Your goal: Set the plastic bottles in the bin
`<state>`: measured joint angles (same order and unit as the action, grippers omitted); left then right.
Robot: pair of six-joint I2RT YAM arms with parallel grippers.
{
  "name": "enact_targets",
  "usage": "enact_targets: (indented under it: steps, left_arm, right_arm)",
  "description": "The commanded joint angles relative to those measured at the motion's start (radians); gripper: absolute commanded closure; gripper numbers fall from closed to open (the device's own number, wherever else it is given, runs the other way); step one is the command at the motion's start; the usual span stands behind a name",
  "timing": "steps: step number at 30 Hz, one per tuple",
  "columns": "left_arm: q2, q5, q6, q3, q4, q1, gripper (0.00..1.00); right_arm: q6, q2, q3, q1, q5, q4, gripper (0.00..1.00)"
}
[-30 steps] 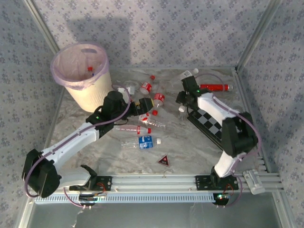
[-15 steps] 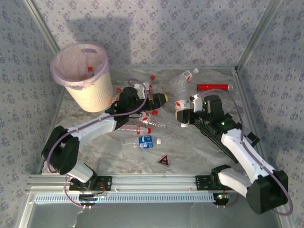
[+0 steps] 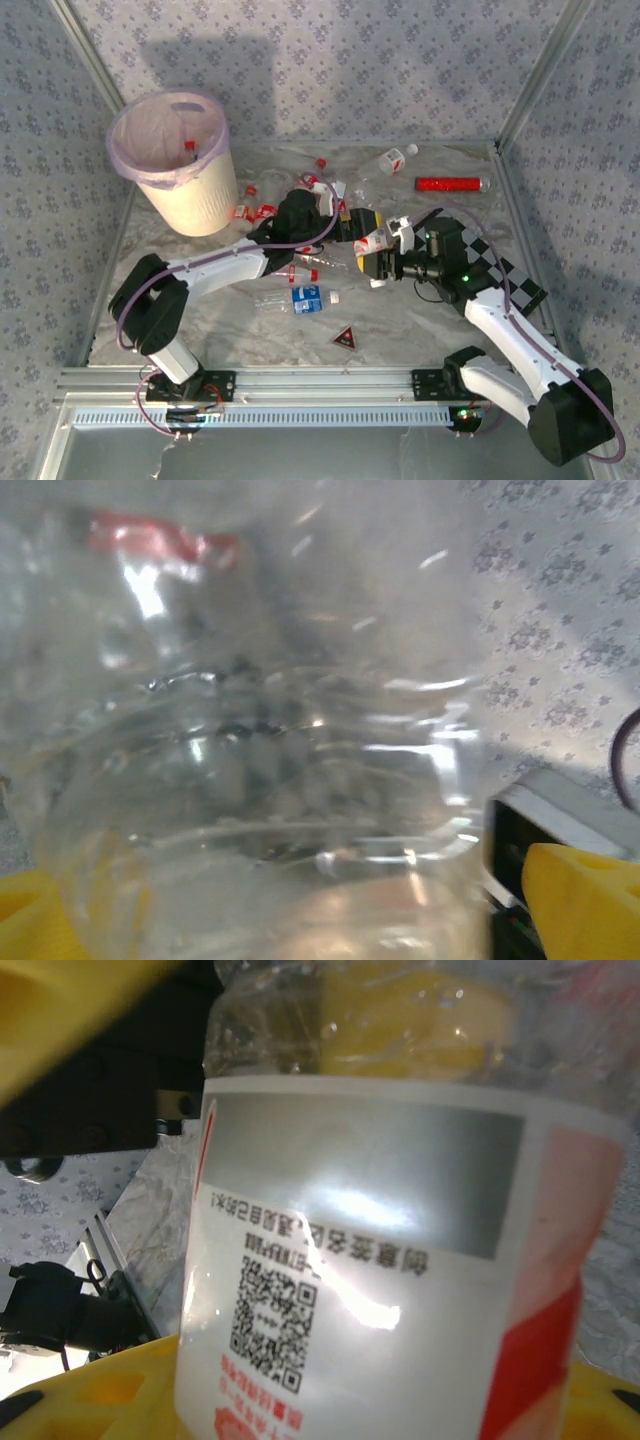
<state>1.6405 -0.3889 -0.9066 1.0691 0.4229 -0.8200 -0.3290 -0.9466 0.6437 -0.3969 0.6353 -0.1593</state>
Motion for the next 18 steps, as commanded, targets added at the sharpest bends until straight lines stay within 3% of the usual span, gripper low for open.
enact_targets:
  steps: [1,6,8,15,16,18]
  left_arm:
    - [0.022,0.007,-0.005,0.035,0.052,-0.006,0.08]
    - [0.037,0.014,-0.002,0.055,0.016,-0.007,0.24]
    - [0.038,0.021,0.001,0.058,0.006,-0.005,0.30]
    - [0.032,0.031,0.052,0.133,-0.114,0.026,0.48]
    - [0.028,0.030,0.058,0.144,-0.127,0.040,0.50]
    - [0.017,0.020,0.081,0.173,-0.160,0.067,0.54]
  right_arm:
    - [-0.022,0.007,-0.013,-0.007,-0.014,0.058,0.87]
    - [-0.029,-0.010,-0.014,-0.010,-0.020,0.081,0.83]
    - [-0.026,-0.010,-0.013,-0.009,-0.023,0.078,0.77]
    - [0.007,0.000,0.034,-0.005,-0.070,-0.041,0.07]
    - [0.007,0.006,0.040,-0.003,-0.085,-0.056,0.00]
    - [0.003,0.030,0.040,-0.003,-0.130,-0.076,0.00]
